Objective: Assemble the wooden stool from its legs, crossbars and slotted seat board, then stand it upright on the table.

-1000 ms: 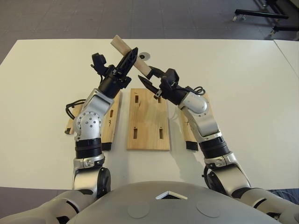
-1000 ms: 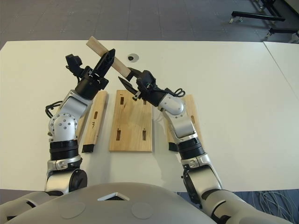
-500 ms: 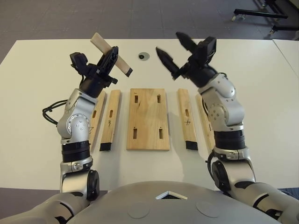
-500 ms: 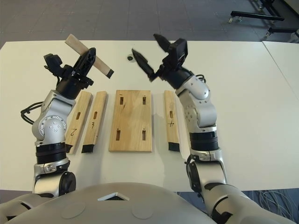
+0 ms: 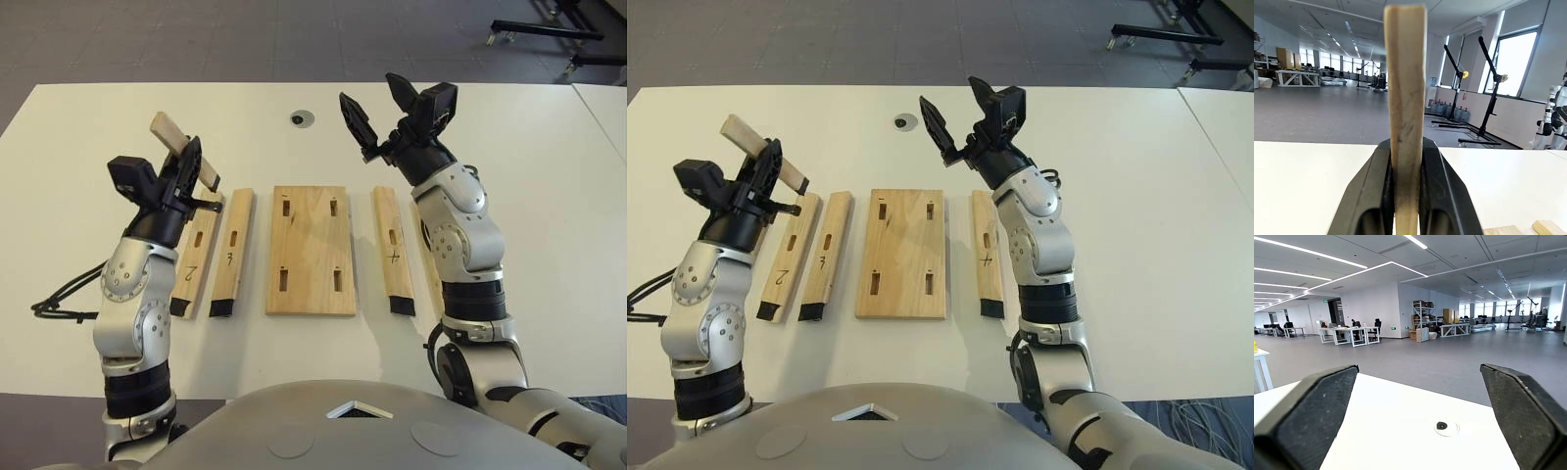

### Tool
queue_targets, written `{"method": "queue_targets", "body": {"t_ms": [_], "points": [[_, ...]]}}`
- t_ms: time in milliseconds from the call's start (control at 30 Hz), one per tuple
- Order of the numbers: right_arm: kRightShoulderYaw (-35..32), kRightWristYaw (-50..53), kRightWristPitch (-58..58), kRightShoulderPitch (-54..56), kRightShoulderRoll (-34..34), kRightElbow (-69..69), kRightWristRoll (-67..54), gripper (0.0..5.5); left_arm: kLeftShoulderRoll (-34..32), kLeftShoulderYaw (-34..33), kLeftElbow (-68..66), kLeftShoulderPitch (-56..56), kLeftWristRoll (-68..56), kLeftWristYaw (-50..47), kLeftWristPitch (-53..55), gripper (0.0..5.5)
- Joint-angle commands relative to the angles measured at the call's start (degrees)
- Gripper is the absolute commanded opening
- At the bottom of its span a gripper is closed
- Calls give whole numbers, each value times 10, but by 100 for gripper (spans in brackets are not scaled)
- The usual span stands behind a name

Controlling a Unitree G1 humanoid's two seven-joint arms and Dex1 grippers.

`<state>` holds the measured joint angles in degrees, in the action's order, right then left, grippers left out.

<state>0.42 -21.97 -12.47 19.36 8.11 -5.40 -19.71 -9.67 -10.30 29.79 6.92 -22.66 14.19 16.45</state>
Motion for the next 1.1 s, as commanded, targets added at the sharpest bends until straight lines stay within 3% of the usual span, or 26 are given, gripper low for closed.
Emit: {"method": "queue_targets", "body": {"t_ms": [33,300,1100], "points": [[6,12,-1,-17,-5,-12,14,458,-2,-18,41,34,-24,-12,19,39],[18,36,29,-39,-25,-7,44,458,-24,-57,-6,80,-44,3,31,39],[19,26,31,-28,-20,5,56,458,8,-39,-62,130,-16,2,-32,39]]}}
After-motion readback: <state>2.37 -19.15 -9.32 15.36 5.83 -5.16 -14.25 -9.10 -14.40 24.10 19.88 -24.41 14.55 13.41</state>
